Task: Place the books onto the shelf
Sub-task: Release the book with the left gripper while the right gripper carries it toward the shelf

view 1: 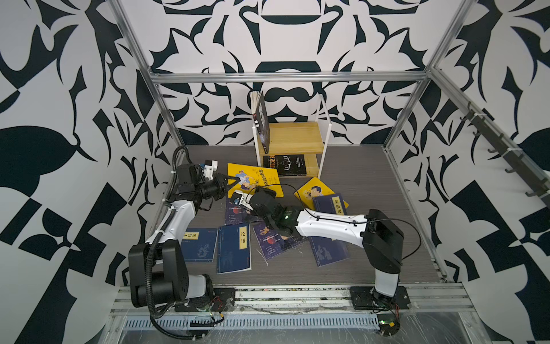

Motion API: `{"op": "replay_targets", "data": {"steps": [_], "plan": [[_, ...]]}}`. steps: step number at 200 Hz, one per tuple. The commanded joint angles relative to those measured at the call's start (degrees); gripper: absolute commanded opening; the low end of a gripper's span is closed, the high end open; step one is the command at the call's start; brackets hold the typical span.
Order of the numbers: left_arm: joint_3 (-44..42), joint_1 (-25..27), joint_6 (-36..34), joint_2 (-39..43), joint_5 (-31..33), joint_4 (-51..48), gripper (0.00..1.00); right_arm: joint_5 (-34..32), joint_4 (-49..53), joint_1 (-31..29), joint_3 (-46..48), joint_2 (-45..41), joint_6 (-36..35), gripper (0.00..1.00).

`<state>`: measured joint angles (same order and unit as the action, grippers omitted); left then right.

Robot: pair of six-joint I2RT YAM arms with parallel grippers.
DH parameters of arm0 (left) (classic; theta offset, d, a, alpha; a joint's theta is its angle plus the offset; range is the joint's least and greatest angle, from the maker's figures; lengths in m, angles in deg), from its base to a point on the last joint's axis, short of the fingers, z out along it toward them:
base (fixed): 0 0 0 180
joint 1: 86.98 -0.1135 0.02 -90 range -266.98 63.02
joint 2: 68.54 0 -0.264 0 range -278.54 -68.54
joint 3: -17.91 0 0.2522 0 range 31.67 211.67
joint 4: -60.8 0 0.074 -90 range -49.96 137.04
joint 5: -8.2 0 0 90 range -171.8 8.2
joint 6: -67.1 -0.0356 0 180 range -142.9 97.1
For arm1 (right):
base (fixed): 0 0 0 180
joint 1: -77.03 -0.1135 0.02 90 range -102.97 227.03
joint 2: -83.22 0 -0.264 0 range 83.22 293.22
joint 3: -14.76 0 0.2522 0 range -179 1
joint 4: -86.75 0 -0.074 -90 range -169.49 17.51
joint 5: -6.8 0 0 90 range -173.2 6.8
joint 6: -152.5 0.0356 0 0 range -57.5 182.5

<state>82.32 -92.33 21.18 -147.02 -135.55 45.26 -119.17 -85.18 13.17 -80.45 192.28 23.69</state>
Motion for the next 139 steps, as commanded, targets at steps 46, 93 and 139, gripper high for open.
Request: {"op": "replay_targets", "data": {"steps": [46, 93, 139], "plan": [[0.4, -0.1, -2.2, 2.6, -0.7, 1.1, 0.52, -2.4, -4.6, 0.0, 0.7, -3.8, 1.0, 0.0], [2.7, -3.3, -7.7, 4.4, 3.4, -5.4, 0.79, -2.0, -6.1, 0.1, 7.4, -10.1, 6.6, 0.0], [8.0, -5.4, -19.7, 8.2, 13.9, -18.9, 0.98, -0.1, -10.3, 0.1, 17.0, -20.2, 14.0, 0.0]]}}
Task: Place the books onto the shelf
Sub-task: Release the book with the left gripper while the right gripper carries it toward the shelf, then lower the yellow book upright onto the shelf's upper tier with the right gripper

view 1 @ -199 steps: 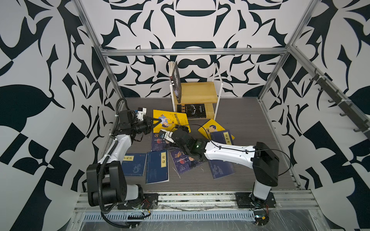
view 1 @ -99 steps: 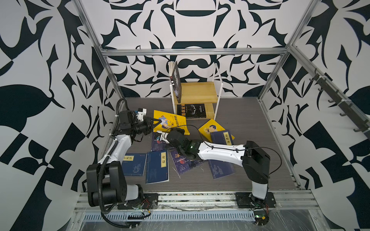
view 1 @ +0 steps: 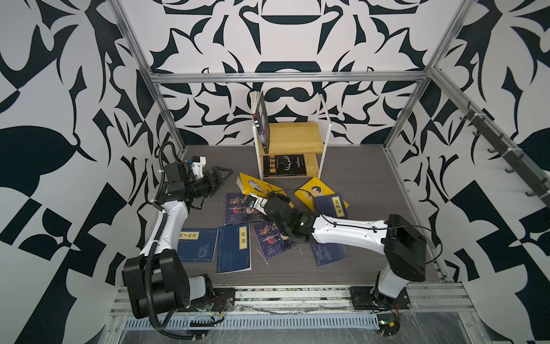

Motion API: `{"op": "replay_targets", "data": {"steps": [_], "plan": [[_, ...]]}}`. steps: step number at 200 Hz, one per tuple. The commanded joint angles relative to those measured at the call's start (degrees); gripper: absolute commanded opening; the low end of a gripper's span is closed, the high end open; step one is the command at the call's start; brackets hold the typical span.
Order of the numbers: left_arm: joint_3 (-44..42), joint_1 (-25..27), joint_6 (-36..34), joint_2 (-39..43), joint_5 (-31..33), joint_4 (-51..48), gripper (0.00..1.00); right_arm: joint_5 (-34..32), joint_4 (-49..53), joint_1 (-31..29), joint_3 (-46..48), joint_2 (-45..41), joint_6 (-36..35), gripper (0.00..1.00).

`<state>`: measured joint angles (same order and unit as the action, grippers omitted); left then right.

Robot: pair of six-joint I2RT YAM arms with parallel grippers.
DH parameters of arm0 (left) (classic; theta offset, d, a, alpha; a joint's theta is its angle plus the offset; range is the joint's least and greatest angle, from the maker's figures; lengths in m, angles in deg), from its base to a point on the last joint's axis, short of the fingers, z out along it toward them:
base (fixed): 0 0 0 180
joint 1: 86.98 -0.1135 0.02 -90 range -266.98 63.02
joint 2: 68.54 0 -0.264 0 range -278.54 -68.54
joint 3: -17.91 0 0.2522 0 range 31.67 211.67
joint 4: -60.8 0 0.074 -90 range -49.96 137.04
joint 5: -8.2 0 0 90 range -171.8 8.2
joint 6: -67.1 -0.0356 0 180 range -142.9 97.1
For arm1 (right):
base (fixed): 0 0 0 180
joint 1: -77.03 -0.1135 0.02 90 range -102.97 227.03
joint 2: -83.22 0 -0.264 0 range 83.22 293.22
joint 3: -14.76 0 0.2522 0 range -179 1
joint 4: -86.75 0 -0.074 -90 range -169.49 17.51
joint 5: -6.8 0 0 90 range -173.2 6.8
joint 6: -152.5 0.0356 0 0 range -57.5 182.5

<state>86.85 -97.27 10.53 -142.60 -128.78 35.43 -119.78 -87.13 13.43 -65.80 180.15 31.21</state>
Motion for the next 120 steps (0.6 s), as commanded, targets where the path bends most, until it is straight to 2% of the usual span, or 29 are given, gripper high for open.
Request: {"op": "replay_targets", "data": {"steps": [1, 25, 51, 79, 120], "plan": [[3.5, -0.4, -9.2, 3.9, 7.4, -9.3, 0.98, 0.6, -8.5, -0.1, 2.5, -8.4, 6.7, 0.0], [3.6, -0.4, -13.1, 5.4, 12.8, -12.3, 1.0, 4.5, -9.1, 0.9, 6.0, -14.0, 11.2, 0.0], [3.3, -0.3, -14.9, 5.7, 14.9, -14.8, 1.0, 8.3, -9.2, 2.8, 7.8, -19.0, 16.2, 0.0], [0.8, 0.0, -15.6, 6.2, 16.1, -14.1, 1.0, 13.6, -10.0, 6.8, 8.5, -23.2, 23.0, 0.0], [-5.7, -1.0, -16.5, 9.6, 14.0, -9.9, 1.0, 16.0, -13.6, 12.0, 8.1, -26.3, 30.9, 0.0]]}}
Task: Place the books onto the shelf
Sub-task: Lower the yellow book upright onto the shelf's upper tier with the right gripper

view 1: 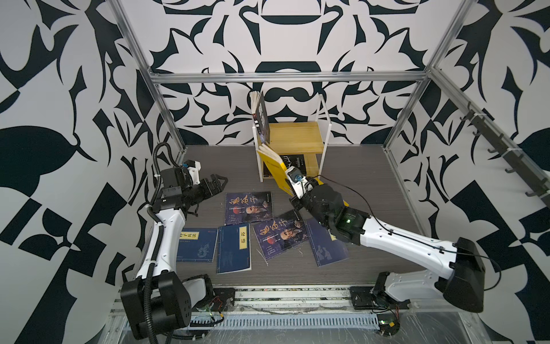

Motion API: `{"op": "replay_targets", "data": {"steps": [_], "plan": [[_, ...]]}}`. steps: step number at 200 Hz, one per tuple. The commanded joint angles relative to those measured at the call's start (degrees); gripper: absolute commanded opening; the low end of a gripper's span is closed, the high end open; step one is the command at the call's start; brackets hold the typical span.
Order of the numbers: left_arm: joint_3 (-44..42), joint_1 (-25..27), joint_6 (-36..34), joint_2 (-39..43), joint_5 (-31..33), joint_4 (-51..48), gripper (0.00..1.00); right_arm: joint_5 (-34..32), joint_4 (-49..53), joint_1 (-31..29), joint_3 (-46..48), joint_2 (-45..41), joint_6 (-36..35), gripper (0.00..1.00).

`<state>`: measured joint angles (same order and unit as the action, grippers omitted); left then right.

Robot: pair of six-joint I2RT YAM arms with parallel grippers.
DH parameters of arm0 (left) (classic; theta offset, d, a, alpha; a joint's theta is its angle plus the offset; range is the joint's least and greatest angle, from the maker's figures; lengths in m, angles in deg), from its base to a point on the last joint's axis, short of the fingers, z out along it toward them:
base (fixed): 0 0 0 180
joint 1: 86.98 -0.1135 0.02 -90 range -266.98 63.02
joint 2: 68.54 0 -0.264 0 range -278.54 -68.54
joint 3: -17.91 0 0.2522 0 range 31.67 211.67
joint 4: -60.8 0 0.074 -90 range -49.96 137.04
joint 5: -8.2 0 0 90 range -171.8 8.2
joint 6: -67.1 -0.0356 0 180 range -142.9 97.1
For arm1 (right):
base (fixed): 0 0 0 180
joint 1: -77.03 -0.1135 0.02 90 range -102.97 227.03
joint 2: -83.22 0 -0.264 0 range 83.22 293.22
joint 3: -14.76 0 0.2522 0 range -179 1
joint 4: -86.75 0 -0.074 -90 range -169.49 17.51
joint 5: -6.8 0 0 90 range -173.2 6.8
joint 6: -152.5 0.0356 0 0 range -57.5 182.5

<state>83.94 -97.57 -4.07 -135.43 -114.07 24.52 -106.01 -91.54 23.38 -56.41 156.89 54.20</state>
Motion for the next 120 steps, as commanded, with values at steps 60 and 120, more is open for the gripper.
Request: {"op": "replay_targets", "data": {"steps": [60, 120], "plan": [[-7.3, -0.7, -5.4, 4.3, -1.6, 4.3, 1.0, 1.4, -14.0, 7.8, -6.0, 0.3, 15.4, 0.0], [-8.5, 1.7, -8.8, 5.3, -2.1, 5.2, 1.0, -3.4, -18.5, 12.1, -12.3, 8.7, 18.0, 0.0]]}}
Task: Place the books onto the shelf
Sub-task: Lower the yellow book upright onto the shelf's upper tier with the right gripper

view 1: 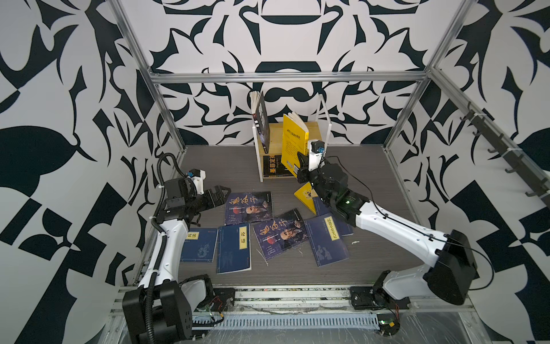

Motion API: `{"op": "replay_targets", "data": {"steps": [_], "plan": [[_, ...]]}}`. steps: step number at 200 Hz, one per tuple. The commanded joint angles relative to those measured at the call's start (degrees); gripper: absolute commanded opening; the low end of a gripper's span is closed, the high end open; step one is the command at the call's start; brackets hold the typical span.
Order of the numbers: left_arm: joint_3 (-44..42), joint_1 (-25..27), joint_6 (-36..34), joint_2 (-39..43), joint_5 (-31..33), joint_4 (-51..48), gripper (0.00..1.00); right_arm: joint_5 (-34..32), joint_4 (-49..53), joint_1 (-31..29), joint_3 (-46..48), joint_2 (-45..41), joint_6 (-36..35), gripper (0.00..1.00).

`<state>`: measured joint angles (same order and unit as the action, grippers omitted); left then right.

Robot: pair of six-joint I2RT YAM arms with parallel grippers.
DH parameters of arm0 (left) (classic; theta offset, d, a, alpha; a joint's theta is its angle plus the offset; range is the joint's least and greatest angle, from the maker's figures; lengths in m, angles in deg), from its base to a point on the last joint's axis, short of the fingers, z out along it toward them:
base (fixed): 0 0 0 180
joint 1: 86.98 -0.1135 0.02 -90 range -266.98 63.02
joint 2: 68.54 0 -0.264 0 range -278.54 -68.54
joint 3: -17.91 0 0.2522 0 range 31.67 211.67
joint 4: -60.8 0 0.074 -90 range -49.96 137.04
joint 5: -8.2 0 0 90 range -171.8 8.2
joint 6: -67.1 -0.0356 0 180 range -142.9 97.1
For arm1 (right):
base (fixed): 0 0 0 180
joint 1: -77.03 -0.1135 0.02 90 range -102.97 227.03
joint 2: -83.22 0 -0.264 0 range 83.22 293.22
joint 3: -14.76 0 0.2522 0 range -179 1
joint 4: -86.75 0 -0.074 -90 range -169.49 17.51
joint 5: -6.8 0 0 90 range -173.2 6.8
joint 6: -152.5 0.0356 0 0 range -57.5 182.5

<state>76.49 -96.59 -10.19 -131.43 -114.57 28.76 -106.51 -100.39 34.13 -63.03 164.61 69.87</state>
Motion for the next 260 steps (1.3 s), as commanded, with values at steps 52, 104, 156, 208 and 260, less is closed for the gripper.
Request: {"op": "replay_targets", "data": {"steps": [52, 104, 156, 208, 260], "plan": [[-2.7, 2.3, -6.3, 2.3, 0.8, 1.0, 1.0, -5.3, -14.1, 3.1, -9.8, 8.6, 3.6, 0.0], [-3.3, 2.6, -8.7, 3.0, 7.8, 0.7, 1.0, -5.0, -17.0, 3.3, -15.8, 16.7, 2.7, 0.0], [-3.8, 3.2, -9.8, 4.1, 8.6, 0.7, 1.0, -5.0, -18.6, 3.3, -26.9, 27.5, -0.1, 0.0], [-3.8, 4.0, -10.2, 4.8, 9.0, 0.5, 1.0, -9.6, -23.6, 3.4, -34.4, 36.7, -7.7, 0.0], [-3.8, 4.2, -10.3, 4.8, 9.2, 0.6, 1.0, -6.7, -20.7, 3.7, -36.2, 38.5, -4.1, 0.0]]}}
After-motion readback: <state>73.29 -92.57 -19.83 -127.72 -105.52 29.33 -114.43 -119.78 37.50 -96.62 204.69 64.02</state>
